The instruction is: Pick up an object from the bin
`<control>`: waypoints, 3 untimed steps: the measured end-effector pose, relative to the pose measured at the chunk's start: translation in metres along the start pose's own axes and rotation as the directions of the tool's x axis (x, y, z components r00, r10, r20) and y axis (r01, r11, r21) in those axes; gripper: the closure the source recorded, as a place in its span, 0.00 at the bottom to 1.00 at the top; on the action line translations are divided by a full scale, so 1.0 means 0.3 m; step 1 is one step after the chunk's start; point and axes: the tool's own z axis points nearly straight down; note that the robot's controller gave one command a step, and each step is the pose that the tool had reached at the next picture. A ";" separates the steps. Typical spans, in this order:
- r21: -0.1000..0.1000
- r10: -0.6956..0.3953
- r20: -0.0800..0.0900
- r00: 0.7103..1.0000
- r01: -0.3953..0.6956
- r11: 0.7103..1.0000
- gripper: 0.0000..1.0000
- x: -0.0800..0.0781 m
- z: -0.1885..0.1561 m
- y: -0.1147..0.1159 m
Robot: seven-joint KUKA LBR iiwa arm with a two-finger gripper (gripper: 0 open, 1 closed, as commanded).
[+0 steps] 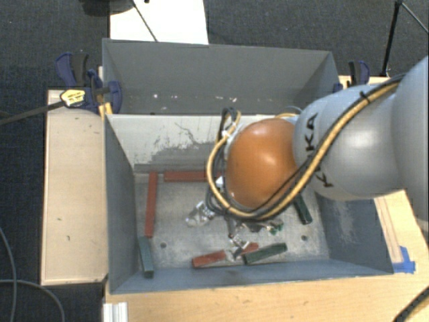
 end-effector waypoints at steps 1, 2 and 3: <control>-0.001 -0.018 -0.002 1.000 0.018 1.000 0.00 0.027 -0.011 -0.011; 0.004 -0.041 0.000 0.999 0.041 0.999 0.00 0.044 0.048 -0.035; 0.001 -0.010 0.001 1.000 0.010 1.000 0.00 0.040 0.149 -0.036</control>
Offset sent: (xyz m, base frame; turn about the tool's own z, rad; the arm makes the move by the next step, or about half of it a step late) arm -0.0060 0.0007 -0.0332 -0.0678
